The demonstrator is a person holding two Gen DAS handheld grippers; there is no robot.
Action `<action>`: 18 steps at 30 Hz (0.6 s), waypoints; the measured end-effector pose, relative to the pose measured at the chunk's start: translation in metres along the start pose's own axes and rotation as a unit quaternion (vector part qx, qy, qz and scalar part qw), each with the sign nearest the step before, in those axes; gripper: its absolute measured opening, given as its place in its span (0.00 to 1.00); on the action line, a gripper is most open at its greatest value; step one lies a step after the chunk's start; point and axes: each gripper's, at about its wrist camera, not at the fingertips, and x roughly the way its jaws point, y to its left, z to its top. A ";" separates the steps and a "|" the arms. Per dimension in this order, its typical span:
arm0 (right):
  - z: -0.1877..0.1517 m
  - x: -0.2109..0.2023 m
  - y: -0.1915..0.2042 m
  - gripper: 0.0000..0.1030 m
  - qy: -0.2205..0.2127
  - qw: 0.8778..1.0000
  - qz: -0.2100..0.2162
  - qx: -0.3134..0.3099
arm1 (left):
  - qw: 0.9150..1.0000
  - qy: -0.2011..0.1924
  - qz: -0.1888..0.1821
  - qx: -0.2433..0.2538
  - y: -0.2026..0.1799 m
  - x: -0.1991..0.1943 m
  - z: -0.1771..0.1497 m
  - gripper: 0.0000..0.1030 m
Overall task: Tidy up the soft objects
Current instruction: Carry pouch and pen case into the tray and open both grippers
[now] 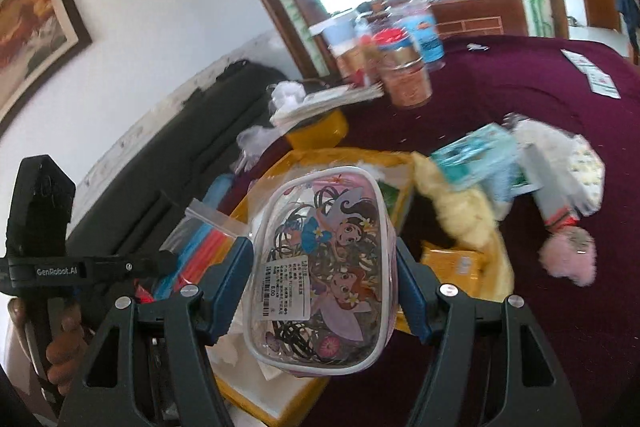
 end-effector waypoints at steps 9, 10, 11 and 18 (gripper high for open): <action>-0.019 0.051 0.026 0.66 0.053 0.998 -0.010 -0.024 | 0.993 0.035 0.109 0.024 0.019 0.027 -0.008 0.22; -0.021 0.054 0.028 0.66 0.055 0.998 -0.016 -0.028 | 0.992 0.036 0.115 0.028 0.018 0.029 -0.009 0.22; -0.024 0.056 0.030 0.66 0.057 0.998 -0.024 -0.033 | 0.992 0.037 0.117 0.029 0.019 0.031 -0.010 0.22; -0.037 0.071 0.046 0.66 0.065 0.993 -0.066 -0.077 | 0.984 0.062 0.152 0.066 0.006 0.049 -0.019 0.22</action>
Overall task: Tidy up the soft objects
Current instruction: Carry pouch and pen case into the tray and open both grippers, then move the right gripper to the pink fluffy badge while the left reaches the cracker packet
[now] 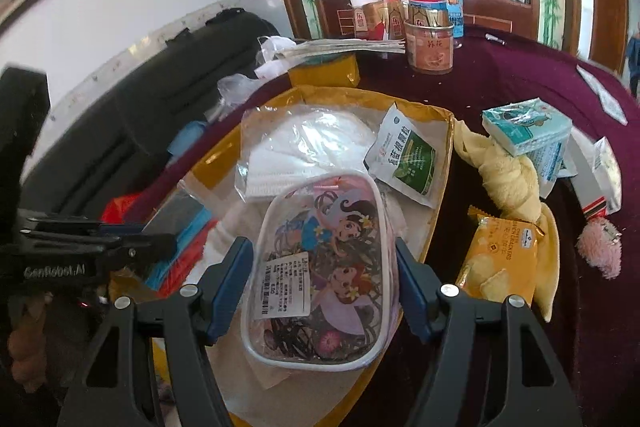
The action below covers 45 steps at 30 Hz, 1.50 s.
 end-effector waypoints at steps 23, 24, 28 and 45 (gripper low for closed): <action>-0.012 -0.037 -0.007 0.79 -0.054 0.998 0.035 -0.005 | 0.986 -0.110 0.115 0.055 -0.036 -0.055 -0.006 0.80; -0.013 -0.040 -0.009 0.79 -0.057 0.998 0.036 -0.003 | 0.987 -0.116 0.103 0.052 -0.039 -0.057 -0.006 0.80; -0.016 -0.055 -0.034 0.79 -0.067 0.997 0.040 0.018 | 0.990 -0.138 0.019 0.026 -0.054 -0.061 -0.008 0.83; -0.048 -0.115 -0.166 0.79 -0.106 0.985 -0.055 0.128 | 0.992 -0.059 -0.104 0.048 -0.146 -0.008 -0.036 0.85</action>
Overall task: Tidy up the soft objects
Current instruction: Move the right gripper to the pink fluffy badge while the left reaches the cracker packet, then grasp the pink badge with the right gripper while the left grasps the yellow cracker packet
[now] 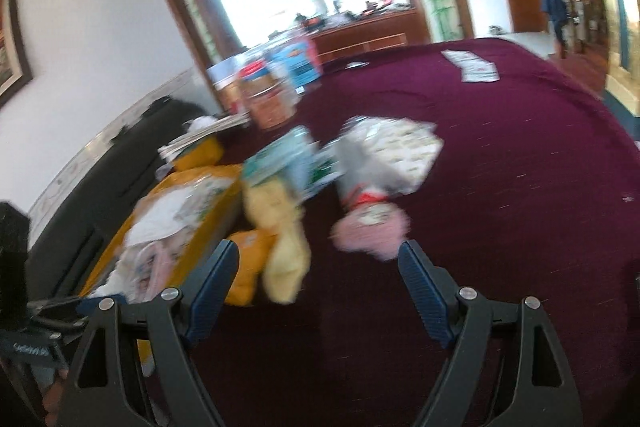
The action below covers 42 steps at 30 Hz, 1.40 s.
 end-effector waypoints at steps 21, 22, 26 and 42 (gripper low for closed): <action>0.000 0.029 -0.034 0.78 0.061 0.997 -0.032 0.018 | 1.000 -0.001 -0.013 -0.001 -0.004 0.002 -0.001 0.85; 0.002 0.033 -0.033 0.78 0.068 0.997 -0.030 0.017 | 1.000 -0.002 -0.011 0.001 -0.005 0.003 -0.001 0.85; 0.018 0.058 -0.033 0.78 0.095 0.994 -0.040 0.021 | 1.000 -0.003 -0.015 0.004 -0.007 0.004 -0.001 0.85; 0.026 0.095 -0.042 0.36 0.105 0.992 -0.056 0.045 | 0.999 0.016 -0.009 0.036 -0.018 0.019 0.020 0.85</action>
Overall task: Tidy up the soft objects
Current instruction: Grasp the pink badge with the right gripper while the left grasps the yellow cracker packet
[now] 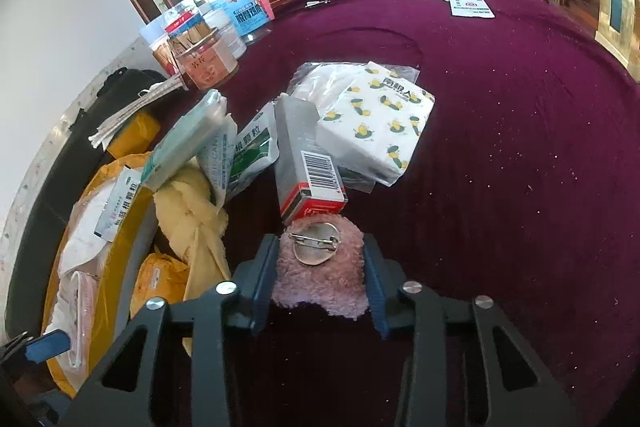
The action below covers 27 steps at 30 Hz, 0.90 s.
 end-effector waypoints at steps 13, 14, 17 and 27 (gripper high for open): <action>-0.001 -0.027 -0.005 0.33 -0.064 0.997 0.034 0.013 | 0.999 0.029 -0.010 0.036 -0.016 0.037 0.027 0.84; 0.000 -0.026 -0.005 0.33 -0.063 0.997 0.033 0.015 | 0.999 0.032 -0.009 0.036 -0.017 0.041 0.030 0.83; 0.000 -0.026 -0.004 0.33 -0.061 0.997 0.033 0.014 | 0.998 0.043 0.006 0.038 -0.018 0.054 0.038 0.75; -0.001 -0.025 -0.005 0.33 -0.059 0.998 0.032 0.016 | 0.996 0.056 0.044 0.052 -0.020 0.080 0.045 0.71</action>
